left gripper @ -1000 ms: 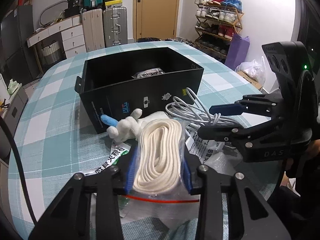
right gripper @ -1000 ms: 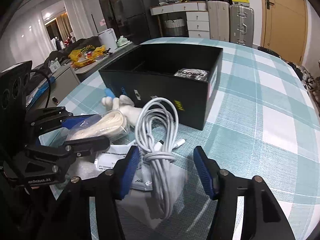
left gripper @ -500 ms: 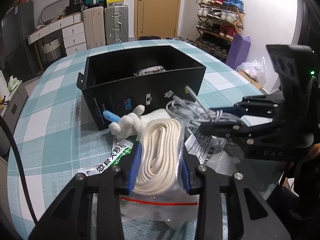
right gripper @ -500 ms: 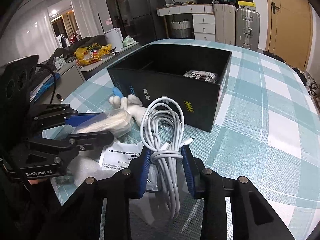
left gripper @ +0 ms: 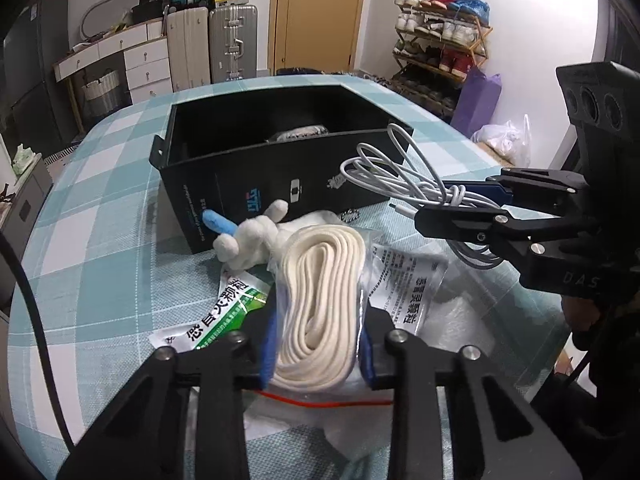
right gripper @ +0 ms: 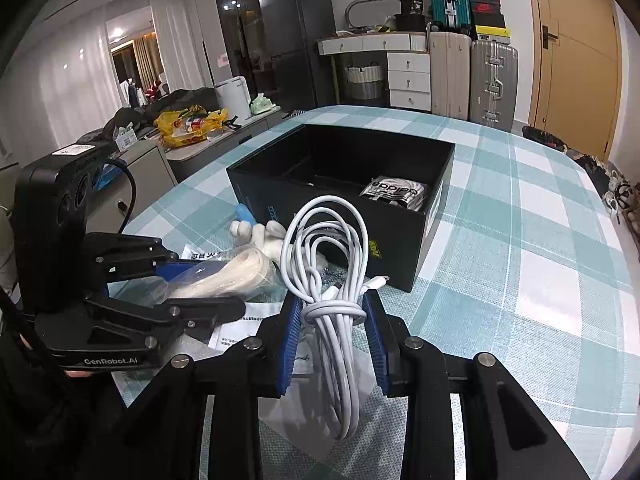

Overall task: Organize soft objects
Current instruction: 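Lift the strap bag and cable and carry both over the black box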

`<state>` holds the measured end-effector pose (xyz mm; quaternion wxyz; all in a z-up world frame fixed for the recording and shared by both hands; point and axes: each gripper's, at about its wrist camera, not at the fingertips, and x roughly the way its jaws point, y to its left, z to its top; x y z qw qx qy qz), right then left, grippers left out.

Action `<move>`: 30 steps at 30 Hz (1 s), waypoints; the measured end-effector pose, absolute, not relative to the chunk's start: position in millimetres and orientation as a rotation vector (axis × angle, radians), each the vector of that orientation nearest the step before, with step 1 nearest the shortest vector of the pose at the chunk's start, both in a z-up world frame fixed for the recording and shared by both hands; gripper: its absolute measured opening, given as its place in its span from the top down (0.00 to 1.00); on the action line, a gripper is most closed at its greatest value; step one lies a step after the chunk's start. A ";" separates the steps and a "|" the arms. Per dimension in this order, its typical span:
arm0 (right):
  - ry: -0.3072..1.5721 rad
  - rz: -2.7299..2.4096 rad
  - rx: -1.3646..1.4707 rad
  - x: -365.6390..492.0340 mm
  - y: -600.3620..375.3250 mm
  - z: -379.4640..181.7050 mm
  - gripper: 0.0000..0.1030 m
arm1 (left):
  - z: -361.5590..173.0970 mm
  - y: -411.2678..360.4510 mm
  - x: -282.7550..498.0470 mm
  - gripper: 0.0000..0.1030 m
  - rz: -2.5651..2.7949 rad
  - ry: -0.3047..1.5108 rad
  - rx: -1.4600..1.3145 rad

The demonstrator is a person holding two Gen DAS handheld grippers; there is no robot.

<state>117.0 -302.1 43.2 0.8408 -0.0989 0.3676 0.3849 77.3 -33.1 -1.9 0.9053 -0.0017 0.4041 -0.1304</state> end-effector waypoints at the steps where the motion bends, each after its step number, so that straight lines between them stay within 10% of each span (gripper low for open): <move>1: 0.769 0.817 -0.204 116.5 -303.0 45.5 0.70 | 0.5 -32.4 75.3 0.73 -0.275 0.822 -0.011; 30: 0.651 0.767 -0.031 118.1 -321.4 102.7 0.70 | 68.8 -5.4 100.7 0.74 -0.189 0.623 -0.048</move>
